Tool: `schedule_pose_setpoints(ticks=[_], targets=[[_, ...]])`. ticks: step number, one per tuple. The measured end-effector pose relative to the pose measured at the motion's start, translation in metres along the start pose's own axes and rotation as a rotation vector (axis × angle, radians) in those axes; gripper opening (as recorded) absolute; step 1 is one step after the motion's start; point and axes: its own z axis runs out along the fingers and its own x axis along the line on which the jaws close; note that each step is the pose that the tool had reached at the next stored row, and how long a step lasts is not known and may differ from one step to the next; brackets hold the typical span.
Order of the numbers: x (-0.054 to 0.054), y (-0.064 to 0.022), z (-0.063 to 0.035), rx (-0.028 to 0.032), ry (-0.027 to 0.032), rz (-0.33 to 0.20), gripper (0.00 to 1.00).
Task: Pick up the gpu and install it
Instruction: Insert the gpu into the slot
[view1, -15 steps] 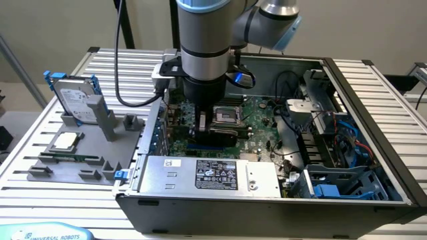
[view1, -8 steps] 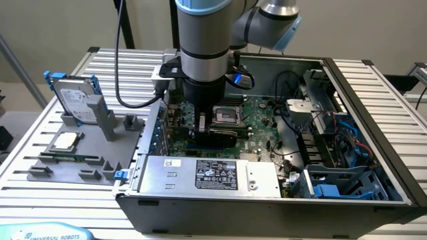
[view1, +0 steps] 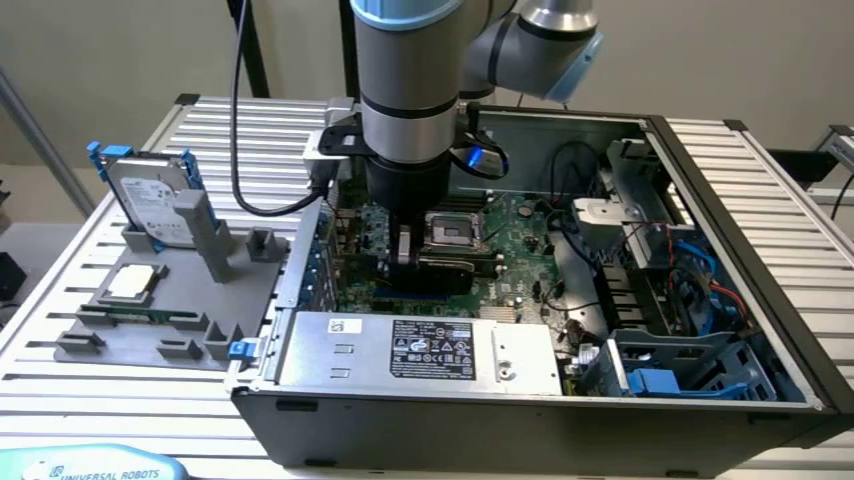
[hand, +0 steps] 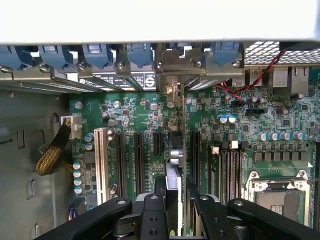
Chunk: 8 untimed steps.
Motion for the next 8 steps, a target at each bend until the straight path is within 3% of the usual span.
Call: schedule_pose_setpoints(ticks=[8], targets=[[0.0, 0.0, 0.001, 0.0002, 0.0022, 0.0, 0.27]])
